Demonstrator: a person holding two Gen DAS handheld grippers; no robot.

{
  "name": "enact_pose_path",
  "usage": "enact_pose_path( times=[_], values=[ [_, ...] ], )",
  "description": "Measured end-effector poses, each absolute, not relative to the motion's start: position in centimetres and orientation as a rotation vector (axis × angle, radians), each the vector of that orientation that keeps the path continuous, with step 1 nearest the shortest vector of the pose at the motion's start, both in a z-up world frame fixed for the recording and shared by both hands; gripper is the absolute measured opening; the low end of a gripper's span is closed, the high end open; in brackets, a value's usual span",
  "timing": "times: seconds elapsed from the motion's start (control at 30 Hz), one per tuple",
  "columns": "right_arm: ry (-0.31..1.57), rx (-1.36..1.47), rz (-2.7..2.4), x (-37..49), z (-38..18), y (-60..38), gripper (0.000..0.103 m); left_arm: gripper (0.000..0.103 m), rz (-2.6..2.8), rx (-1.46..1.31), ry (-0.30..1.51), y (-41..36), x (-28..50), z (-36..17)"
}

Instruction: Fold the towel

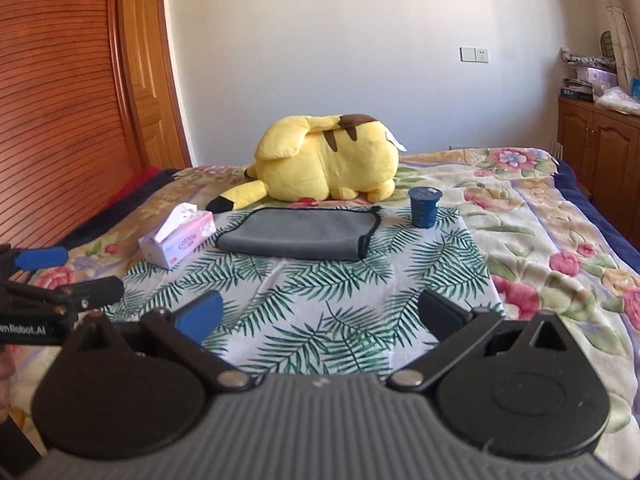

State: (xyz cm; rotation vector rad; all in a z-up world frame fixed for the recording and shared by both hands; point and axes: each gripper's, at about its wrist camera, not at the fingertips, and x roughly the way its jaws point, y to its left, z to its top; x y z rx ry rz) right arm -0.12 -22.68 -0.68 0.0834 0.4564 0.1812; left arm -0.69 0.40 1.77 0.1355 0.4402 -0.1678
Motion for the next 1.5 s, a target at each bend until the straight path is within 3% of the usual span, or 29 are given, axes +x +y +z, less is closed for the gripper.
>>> enact_pose_path(
  times=[0.73,1.5],
  values=[
    [0.455,0.089,0.135,-2.2,-2.9,-23.0,0.103,0.084,-0.125,0.124,0.426,1.4,-2.0,-1.1],
    [0.306,0.086,0.074,-3.4,-2.1,-23.7,0.103,0.084,-0.071,0.098,0.276,2.3,-3.6,0.8]
  ],
)
